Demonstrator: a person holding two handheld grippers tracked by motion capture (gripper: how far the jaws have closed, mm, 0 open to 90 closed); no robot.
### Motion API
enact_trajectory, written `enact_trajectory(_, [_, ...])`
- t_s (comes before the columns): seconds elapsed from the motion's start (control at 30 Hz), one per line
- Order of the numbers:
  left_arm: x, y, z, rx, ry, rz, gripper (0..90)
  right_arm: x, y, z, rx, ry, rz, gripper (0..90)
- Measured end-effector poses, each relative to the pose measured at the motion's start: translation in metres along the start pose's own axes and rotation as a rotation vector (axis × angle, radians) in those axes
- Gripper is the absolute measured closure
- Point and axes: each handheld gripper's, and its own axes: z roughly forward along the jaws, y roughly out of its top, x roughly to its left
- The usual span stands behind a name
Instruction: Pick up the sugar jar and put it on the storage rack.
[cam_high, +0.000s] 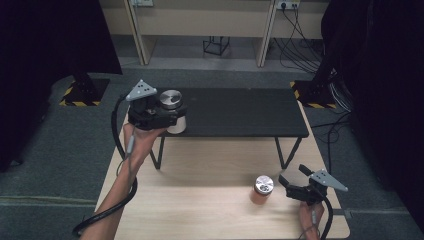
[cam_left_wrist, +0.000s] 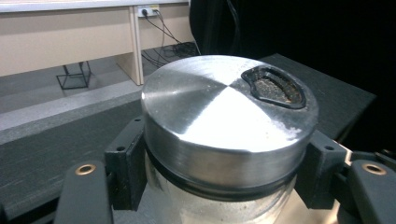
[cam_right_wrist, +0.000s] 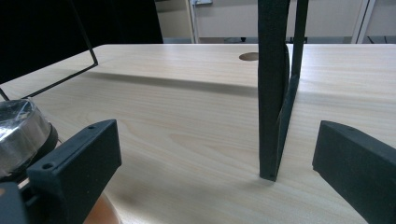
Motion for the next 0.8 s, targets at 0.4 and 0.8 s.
enact_trajectory(0.4, [0.004, -0.008, 0.021, -0.019, 0.063, -0.037, 31.2, -0.001, 0.0, 0.0, -0.004, 0.003, 0.003, 1.1])
enact_trajectory(0.8, [0.0, -0.009, 0.031, -0.02, 0.111, -0.014, 31.3, -0.002, 0.0, 0.0, -0.004, 0.008, 0.002, 1.1])
